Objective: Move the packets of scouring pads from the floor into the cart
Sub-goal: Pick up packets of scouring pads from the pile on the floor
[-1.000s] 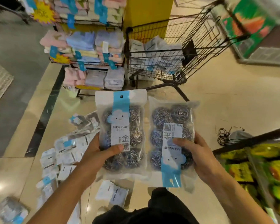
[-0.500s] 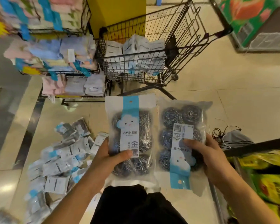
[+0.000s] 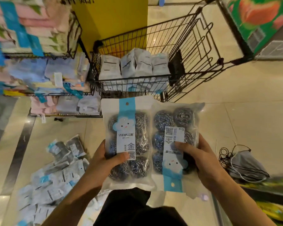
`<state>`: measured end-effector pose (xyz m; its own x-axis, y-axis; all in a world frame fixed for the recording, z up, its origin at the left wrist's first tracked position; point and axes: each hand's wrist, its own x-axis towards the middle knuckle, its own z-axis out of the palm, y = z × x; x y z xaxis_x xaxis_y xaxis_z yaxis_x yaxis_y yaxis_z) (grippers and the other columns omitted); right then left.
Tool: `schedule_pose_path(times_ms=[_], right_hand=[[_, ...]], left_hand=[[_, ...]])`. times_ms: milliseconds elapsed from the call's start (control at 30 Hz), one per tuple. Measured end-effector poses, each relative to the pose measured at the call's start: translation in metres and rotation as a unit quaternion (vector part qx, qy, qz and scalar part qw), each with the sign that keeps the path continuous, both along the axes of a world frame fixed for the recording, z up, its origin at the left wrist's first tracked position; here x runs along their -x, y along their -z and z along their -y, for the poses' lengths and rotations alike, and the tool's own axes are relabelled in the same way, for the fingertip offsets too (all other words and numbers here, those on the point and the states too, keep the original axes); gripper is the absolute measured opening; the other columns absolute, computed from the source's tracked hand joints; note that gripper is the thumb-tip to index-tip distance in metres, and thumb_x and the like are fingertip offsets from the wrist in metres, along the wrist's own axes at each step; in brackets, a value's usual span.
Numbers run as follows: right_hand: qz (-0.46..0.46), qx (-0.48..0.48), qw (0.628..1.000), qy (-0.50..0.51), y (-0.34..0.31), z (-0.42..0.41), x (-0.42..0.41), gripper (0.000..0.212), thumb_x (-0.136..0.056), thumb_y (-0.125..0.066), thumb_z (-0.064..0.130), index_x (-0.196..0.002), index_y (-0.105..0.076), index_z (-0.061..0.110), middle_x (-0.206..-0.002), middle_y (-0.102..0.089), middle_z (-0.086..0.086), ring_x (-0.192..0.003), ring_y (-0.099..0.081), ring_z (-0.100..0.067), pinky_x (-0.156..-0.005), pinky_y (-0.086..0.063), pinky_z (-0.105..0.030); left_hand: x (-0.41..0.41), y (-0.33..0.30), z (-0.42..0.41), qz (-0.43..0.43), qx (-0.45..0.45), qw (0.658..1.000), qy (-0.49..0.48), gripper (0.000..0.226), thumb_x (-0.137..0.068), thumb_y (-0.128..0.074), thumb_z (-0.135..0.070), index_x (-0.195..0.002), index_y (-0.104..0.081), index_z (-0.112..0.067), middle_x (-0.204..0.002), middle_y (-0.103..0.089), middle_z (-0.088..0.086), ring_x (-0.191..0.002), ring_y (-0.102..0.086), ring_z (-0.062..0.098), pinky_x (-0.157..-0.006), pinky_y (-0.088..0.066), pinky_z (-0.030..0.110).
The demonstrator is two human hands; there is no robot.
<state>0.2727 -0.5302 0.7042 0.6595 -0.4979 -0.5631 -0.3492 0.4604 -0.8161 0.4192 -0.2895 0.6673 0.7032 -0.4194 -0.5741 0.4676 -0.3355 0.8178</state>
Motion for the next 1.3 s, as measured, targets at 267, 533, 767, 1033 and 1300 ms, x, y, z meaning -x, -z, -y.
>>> schedule_pose_path(times_ms=[267, 533, 767, 1033, 1300], right_hand=[[-0.013, -0.003, 1.0, 0.02, -0.007, 0.062, -0.109, 0.041, -0.083, -0.079, 0.004, -0.119, -0.069, 0.02, -0.105, -0.082, -0.01, -0.088, -0.08, -0.03, -0.063, -0.063, -0.034], [-0.026, 0.021, 0.999, 0.016, 0.012, 0.159, -0.213, 0.05, -0.082, -0.083, 0.009, -0.124, -0.059, 0.023, -0.108, -0.081, -0.01, -0.093, -0.079, -0.038, -0.072, -0.063, -0.046], [-0.053, 0.021, 0.998, -0.015, 0.022, 0.264, -0.307, 0.048, -0.086, -0.082, 0.016, -0.124, -0.054, 0.024, -0.103, -0.082, -0.007, -0.087, -0.081, -0.031, -0.064, -0.065, -0.047], [-0.086, 0.029, 0.996, 0.006, 0.062, 0.342, -0.401, 0.047, -0.087, -0.081, 0.01, -0.125, -0.055, 0.022, -0.113, -0.079, -0.007, -0.096, -0.08, -0.028, -0.077, -0.067, -0.046], [-0.135, 0.058, 0.988, 0.053, 0.176, 0.38, -0.467, 0.045, -0.084, -0.08, 0.006, -0.119, -0.059, 0.024, -0.111, -0.078, -0.005, -0.099, -0.078, -0.029, -0.09, -0.063, -0.056]], left_hand=[[-0.127, -0.009, 0.064, -0.003, 0.0, 1.0, 0.023, 0.089, -0.047, -0.098, -0.032, -0.129, -0.064, -0.024, -0.116, -0.08, -0.005, -0.11, -0.075, 0.013, -0.102, -0.054, 0.04], [-0.22, -0.008, 0.162, -0.015, 0.041, 0.999, 0.007, 0.052, -0.08, -0.076, -0.003, -0.127, -0.064, -0.022, -0.116, -0.08, -0.003, -0.106, -0.076, 0.01, -0.081, -0.059, 0.019], [-0.301, -0.011, 0.265, -0.041, 0.027, 0.997, -0.06, 0.066, -0.071, -0.091, -0.047, -0.13, -0.063, -0.038, -0.116, -0.077, -0.021, -0.114, -0.068, -0.002, -0.094, -0.045, 0.024], [-0.398, 0.025, 0.363, -0.039, -0.014, 0.997, -0.059, 0.066, -0.082, -0.081, -0.042, -0.143, -0.055, -0.035, -0.135, -0.065, -0.017, -0.125, -0.056, 0.005, -0.11, -0.036, 0.033], [-0.468, 0.146, 0.408, -0.029, -0.069, 0.996, -0.041, 0.052, -0.08, -0.085, -0.041, -0.128, -0.069, -0.031, -0.115, -0.08, -0.008, -0.114, -0.072, 0.015, -0.106, -0.052, 0.043]])
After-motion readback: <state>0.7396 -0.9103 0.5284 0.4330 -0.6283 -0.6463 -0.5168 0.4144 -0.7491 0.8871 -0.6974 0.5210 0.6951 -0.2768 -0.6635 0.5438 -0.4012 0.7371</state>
